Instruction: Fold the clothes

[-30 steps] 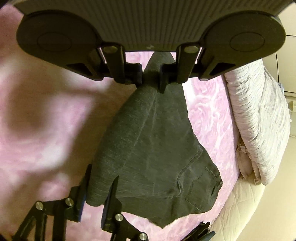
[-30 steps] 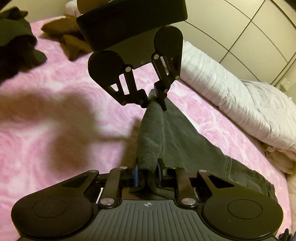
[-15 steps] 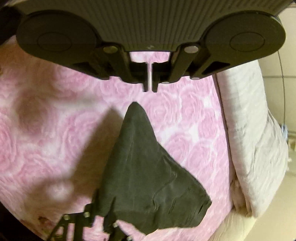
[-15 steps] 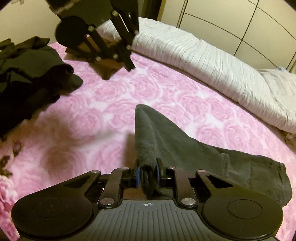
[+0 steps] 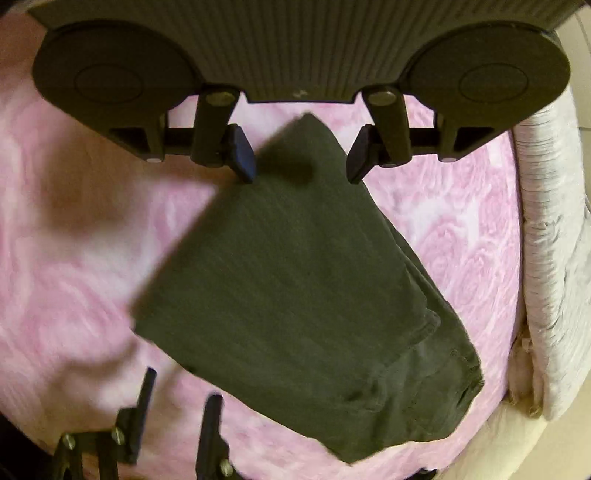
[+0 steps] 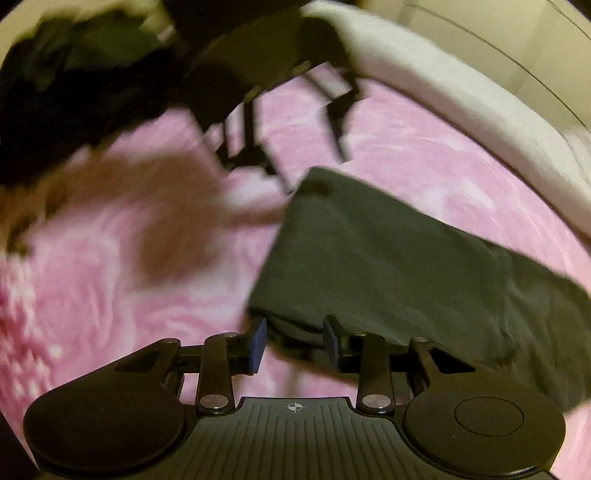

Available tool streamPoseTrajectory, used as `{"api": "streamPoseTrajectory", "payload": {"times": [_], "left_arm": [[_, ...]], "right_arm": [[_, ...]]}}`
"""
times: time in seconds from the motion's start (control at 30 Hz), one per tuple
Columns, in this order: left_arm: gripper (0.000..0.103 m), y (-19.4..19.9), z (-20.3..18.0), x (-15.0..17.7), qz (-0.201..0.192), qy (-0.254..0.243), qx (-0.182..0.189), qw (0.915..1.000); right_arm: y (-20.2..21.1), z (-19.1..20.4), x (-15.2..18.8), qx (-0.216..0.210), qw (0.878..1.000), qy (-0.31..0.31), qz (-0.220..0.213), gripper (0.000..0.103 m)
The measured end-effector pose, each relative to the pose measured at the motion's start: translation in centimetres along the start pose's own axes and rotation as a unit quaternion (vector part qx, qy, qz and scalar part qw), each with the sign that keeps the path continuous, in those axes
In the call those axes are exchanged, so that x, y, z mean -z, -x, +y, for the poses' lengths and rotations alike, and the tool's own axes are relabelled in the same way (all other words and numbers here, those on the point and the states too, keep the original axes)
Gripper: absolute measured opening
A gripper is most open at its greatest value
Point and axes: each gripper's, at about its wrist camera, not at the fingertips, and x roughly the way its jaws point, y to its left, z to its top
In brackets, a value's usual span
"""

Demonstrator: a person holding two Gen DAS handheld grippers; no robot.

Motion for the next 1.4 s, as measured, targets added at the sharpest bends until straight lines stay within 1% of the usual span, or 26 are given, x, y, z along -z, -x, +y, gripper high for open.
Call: {"api": "streamPoseTrajectory", "payload": {"times": [0.07,0.13,0.17,0.2,0.23,0.27,0.3,0.33,0.4,0.53,0.63,0.7,0.73,0.77,0.8,0.83,0.87,0.9,0.93,0.97,1.03,1.13,1.2,1.27,1.33,1.4], "left_arm": [[0.055,-0.5,1.7,-0.5,-0.011,0.037,0.003,0.9992],[0.055,-1.4,3.9,-0.6,-0.017,0.093,0.007,0.9955],[0.055,-2.1,5.3,-0.8,-0.022,0.124,0.009,0.9920],[0.055,-2.6,6.5,-1.0,-0.028,0.150,0.013,0.9882],[0.055,-3.3,7.5,-1.3,-0.035,0.174,0.017,0.9840],[0.055,-4.0,8.5,-1.7,-0.040,0.197,0.024,0.9794],[0.055,-4.9,9.4,-2.2,-0.046,0.217,0.031,0.9747],[0.055,-5.6,10.1,-2.6,-0.050,0.229,0.038,0.9714],[0.055,-7.4,11.3,-3.6,-0.051,0.242,0.053,0.9675],[0.055,-10.4,12.4,-4.2,-0.044,0.255,0.084,0.9622],[0.054,-11.4,12.4,-4.2,-0.048,0.261,0.103,0.9588],[0.053,-11.9,12.4,-4.0,-0.049,0.271,0.114,0.9547],[0.050,-12.2,12.4,-4.0,-0.047,0.276,0.120,0.9524],[0.044,-12.2,12.3,-3.9,-0.045,0.281,0.125,0.9505],[0.041,-12.1,12.2,-4.0,-0.045,0.282,0.129,0.9496],[0.036,-12.0,12.2,-4.1,-0.044,0.283,0.131,0.9492],[0.029,-11.7,12.1,-4.1,-0.044,0.283,0.128,0.9494],[0.026,-11.3,12.1,-4.1,-0.044,0.284,0.123,0.9498],[0.019,-10.9,12.1,-4.1,-0.046,0.285,0.118,0.9500],[0.018,-10.4,12.3,-4.0,-0.048,0.287,0.111,0.9501],[0.018,-9.4,12.8,-3.7,-0.055,0.296,0.092,0.9492],[0.020,-8.6,13.9,-2.8,-0.066,0.315,0.057,0.9450],[0.022,-9.0,14.4,-2.3,-0.067,0.328,0.048,0.9412],[0.025,-9.9,14.5,-2.1,-0.059,0.333,0.051,0.9396],[0.028,-11.0,14.1,-2.0,-0.050,0.332,0.058,0.9401],[0.031,-11.2,13.8,-2.0,-0.055,0.326,0.069,0.9411]], "right_arm": [[1.1,-2.8,0.5,0.026,0.998,-0.058,-0.014,0.036],[0.9,-7.1,1.2,0.059,0.989,-0.134,-0.014,0.042],[0.5,-9.6,1.6,0.071,0.982,-0.177,-0.012,0.045],[-0.2,-12.2,2.0,0.077,0.972,-0.221,-0.009,0.050],[-0.9,-14.6,2.5,0.079,0.961,-0.265,-0.008,0.055],[-1.6,-17.0,3.0,0.081,0.948,-0.309,-0.007,0.056],[-2.3,-19.0,3.5,0.077,0.936,-0.342,-0.005,0.059],[-3.0,-20.5,3.9,0.069,0.928,-0.366,-0.003,0.059],[-4.5,-23.5,4.7,0.049,0.912,-0.407,0.002,0.060],[-6.7,-26.4,5.3,0.008,0.901,-0.434,0.021,0.059],[-6.5,-27.6,6.0,-0.018,0.892,-0.452,0.020,0.059],[-6.4,-28.1,6.1,-0.026,0.893,-0.449,0.021,0.059],[-6.6,-28.1,6.0,-0.030,0.898,-0.439,0.025,0.052],[-6.8,-28.1,5.8,-0.029,0.905,-0.423,0.033,0.039],[-7.0,-27.9,5.4,-0.025,0.915,-0.400,0.041,0.027],[-6.9,-27.7,5.1,-0.024,0.922,-0.385,0.045,0.021],[-6.5,-27.7,4.9,-0.025,0.925,-0.377,0.045,0.018],[-6.1,-27.7,4.6,-0.027,0.928,-0.370,0.045,0.015],[-5.8,-27.6,4.4,-0.028,0.931,-0.362,0.045,0.014],[-5.3,-27.6,4.0,-0.027,0.935,-0.351,0.042,0.014],[-4.0,-27.5,2.6,-0.019,0.949,-0.315,0.020,0.013],[-2.6,-28.2,0.7,-0.006,0.961,-0.277,-0.020,0.013],[-3.0,-28.9,0.2,-0.004,0.964,-0.265,-0.034,0.013],[-3.7,-29.5,0.0,-0.004,0.965,-0.257,-0.042,0.013],[-5.5,-29.8,0.8,-0.009,0.966,-0.256,-0.022,0.013],[-6.6,-29.8,2.4,-0.018,0.961,-0.276,0.005,0.014]]}}
